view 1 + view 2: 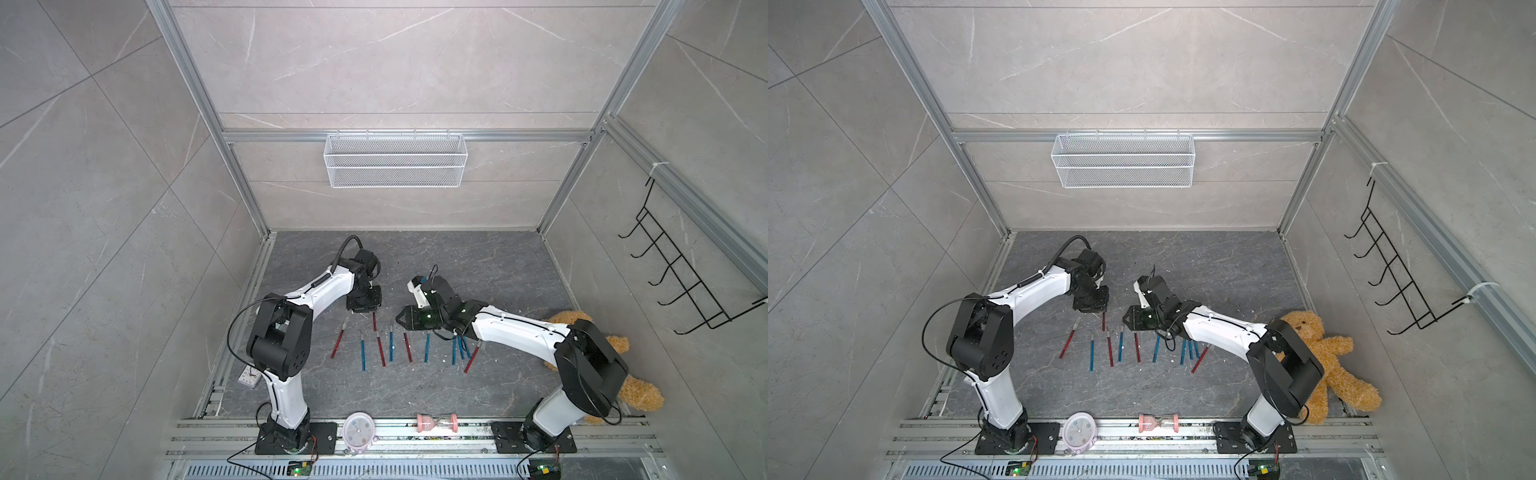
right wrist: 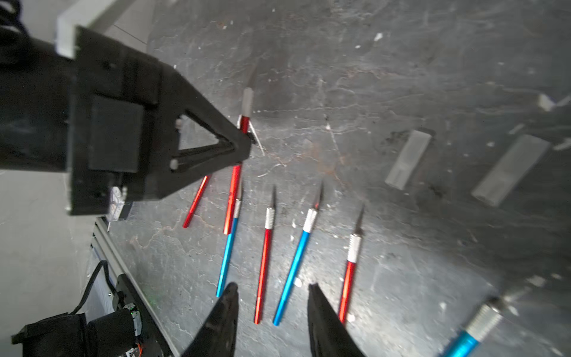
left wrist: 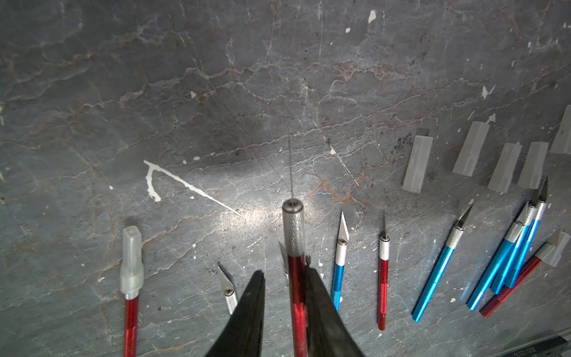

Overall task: Remove protective caps from carving knives
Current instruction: Place the carving knife at the center of the board.

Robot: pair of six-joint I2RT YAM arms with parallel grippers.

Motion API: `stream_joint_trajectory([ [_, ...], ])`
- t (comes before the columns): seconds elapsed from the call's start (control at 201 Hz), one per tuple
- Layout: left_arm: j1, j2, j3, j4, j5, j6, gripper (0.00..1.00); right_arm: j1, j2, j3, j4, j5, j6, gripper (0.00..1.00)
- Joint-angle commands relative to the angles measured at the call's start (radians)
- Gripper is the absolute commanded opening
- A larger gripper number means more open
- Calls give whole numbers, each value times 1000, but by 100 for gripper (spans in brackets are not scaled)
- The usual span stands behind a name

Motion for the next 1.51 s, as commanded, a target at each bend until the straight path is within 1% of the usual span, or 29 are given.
stream_joint_trajectory([
  [0.0,8,15,46,-41,2,21,27,22,56,57,52,-24,-8,39],
  [0.129,8,12,47,-35,15,8,27,48,115,109,61,-25,-6,39],
  [0.269,7,0,44,-33,29,2,27,58,165,127,116,-49,21,39],
  [0.378,8,-17,31,-26,44,-5,27,69,204,161,121,-48,22,39],
  [0.662,8,-50,14,-22,69,-11,27,72,319,234,120,-39,25,38],
  [0.876,10,-53,11,-32,68,-7,27,69,383,271,122,-27,28,38],
  [1.08,18,-66,4,-44,65,3,27,58,392,265,139,-16,37,37],
  [1.508,48,-97,-28,-45,76,19,28,2,374,190,210,-36,82,37],
])
